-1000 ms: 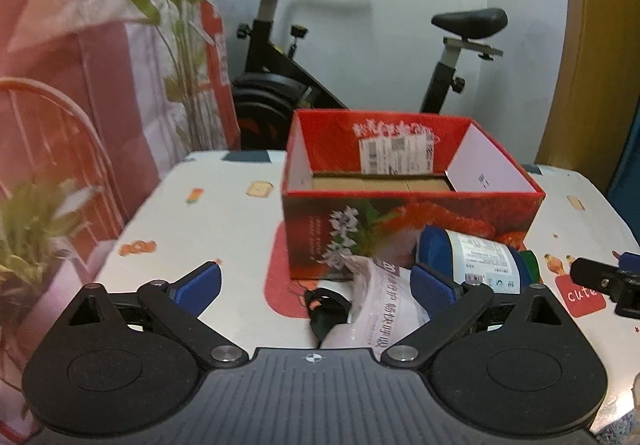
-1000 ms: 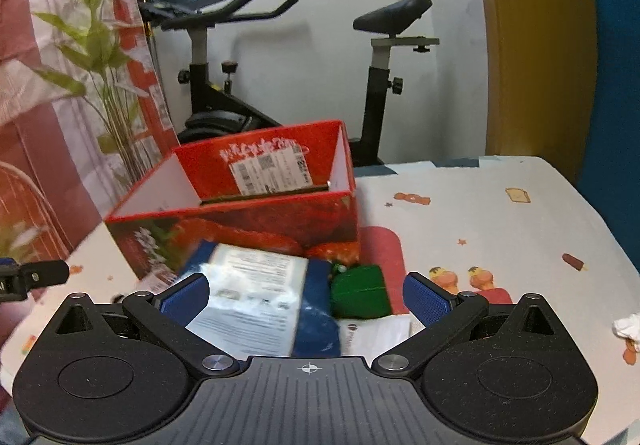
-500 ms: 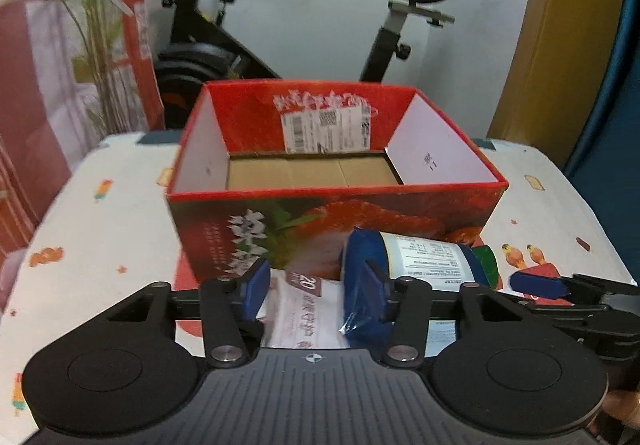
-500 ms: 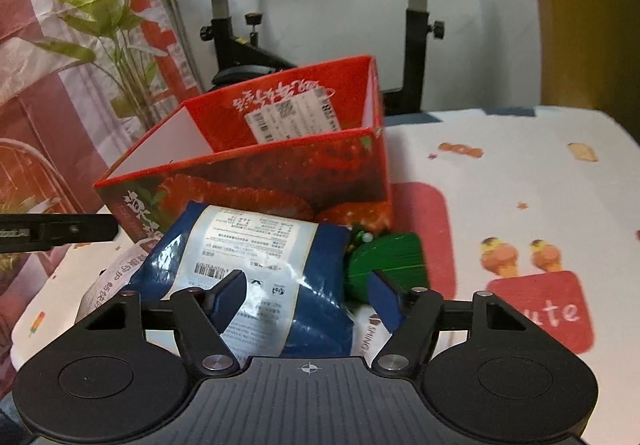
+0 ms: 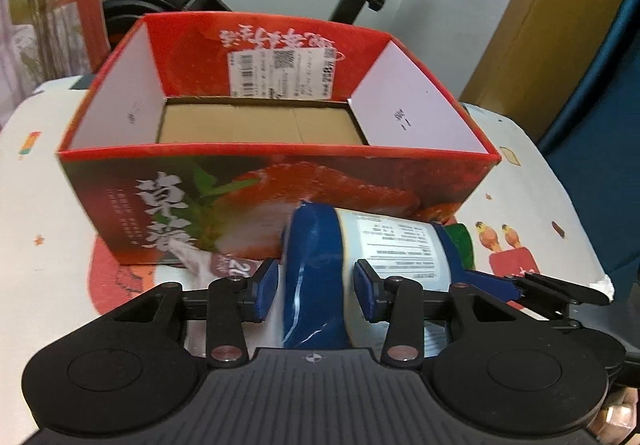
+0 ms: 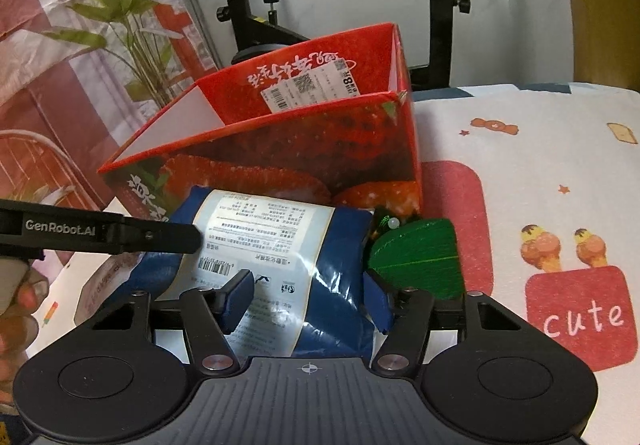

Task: Organize soft objects
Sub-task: 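Reach both grippers to the blue-and-white bag and close on it, then lift the blue-and-white bag with both grippers over the red box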

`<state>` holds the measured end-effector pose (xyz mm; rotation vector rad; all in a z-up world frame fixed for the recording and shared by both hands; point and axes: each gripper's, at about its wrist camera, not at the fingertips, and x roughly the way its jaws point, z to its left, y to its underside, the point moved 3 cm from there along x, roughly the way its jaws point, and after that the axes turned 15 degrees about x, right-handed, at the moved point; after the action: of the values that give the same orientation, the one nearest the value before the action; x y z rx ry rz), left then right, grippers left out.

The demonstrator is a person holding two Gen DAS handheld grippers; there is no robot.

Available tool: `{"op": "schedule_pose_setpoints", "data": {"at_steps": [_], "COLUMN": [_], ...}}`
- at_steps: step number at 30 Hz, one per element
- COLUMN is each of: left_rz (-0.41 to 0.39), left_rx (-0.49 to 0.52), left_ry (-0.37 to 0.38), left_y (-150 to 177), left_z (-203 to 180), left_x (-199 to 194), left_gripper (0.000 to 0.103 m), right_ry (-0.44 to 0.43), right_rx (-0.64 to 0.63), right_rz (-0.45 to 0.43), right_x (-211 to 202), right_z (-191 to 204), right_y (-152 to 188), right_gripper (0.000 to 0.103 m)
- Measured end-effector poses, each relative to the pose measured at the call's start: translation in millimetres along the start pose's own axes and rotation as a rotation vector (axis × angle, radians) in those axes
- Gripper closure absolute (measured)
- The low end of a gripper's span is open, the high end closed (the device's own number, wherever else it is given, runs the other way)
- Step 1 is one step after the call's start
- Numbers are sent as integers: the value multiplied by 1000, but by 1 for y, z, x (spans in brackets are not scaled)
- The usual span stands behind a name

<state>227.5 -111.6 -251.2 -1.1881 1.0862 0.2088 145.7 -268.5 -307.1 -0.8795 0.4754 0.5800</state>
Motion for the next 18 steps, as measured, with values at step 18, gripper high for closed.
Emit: {"op": "schedule_pose_setpoints", "data": {"at_steps": [18], "left_rz": [-31], "left_rx": [13], "left_ry": [64], "left_y": [4], "left_z": [-3], "left_x": [-7], "left_gripper": [64], "right_ry": [8], "right_rx": [-63], "right_rz": [2], "right_x": [-9], "right_z": [11], "right_y": [0], "right_gripper": [62]}}
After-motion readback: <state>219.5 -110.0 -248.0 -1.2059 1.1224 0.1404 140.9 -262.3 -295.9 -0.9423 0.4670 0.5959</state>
